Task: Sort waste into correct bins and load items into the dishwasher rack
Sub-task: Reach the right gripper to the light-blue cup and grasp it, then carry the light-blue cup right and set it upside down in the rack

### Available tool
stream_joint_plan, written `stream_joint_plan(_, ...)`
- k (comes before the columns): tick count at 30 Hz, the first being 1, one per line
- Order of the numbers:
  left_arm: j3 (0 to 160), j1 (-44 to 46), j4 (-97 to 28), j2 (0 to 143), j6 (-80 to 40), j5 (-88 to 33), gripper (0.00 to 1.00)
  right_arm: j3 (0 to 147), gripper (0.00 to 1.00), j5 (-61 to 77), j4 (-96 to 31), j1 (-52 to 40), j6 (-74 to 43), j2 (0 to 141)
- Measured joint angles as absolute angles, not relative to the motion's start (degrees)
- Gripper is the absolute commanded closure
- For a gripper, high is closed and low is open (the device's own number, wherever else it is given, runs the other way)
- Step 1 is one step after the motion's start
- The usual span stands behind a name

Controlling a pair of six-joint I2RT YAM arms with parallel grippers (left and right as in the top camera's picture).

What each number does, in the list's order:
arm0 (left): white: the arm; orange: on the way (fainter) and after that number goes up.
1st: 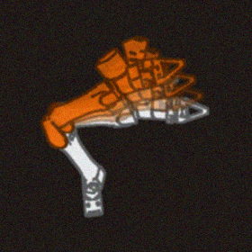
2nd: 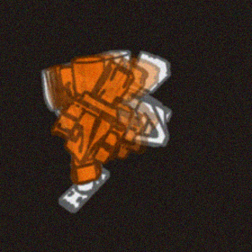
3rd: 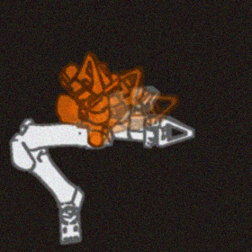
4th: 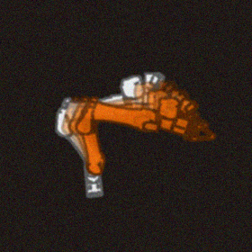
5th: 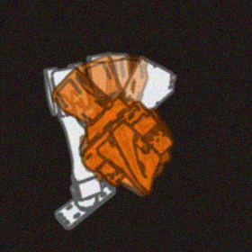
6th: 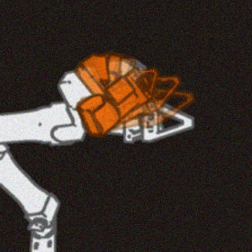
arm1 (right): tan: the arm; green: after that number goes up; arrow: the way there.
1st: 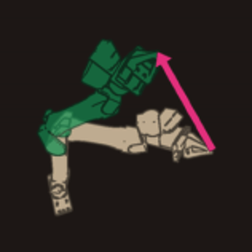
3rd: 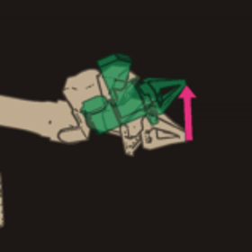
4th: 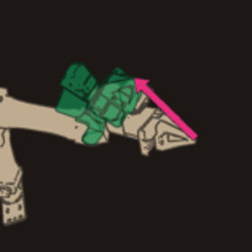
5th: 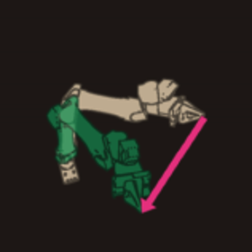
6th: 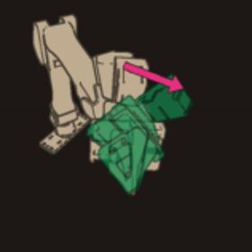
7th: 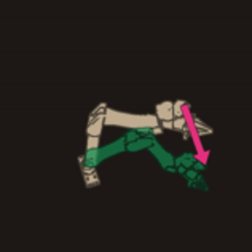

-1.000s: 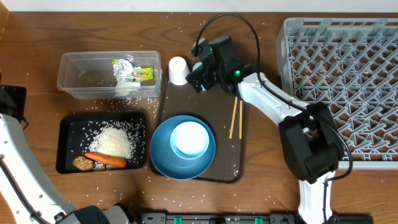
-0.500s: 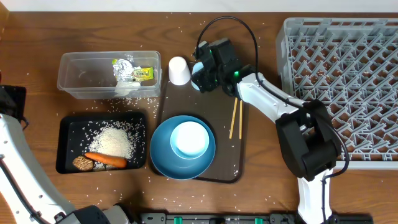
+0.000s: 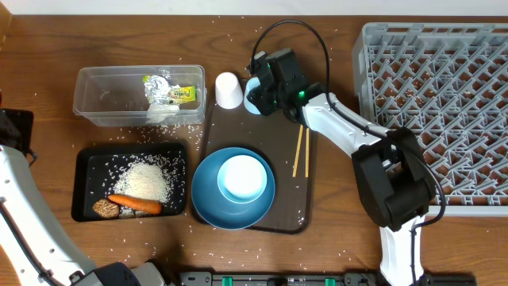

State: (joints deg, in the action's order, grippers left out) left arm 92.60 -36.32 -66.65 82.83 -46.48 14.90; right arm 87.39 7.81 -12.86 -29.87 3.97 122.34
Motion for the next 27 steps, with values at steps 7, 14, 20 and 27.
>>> stream_joint_plan(7, 92.6, -36.3, -66.7, 82.8, -46.5, 14.9, 0.02, 87.4, 0.55, 7.9, -16.4, -27.5, 2.9, 116.7)
stream_joint_plan(14, 92.6, -36.3, -66.7, 82.8, -46.5, 14.9, 0.02, 87.5, 0.50, 5.6, -21.1, -17.8, 2.5, 104.3)
stream_joint_plan(20, 92.6, -36.3, -66.7, 82.8, -46.5, 14.9, 0.02, 88.0, 0.50, 4.4, -23.3, -1.6, 2.5, 99.0)
stream_joint_plan(27, 92.6, -36.3, -66.7, 82.8, -46.5, 14.9, 0.02, 88.0, 0.43, 3.8, -27.3, 15.4, 2.5, 99.0)
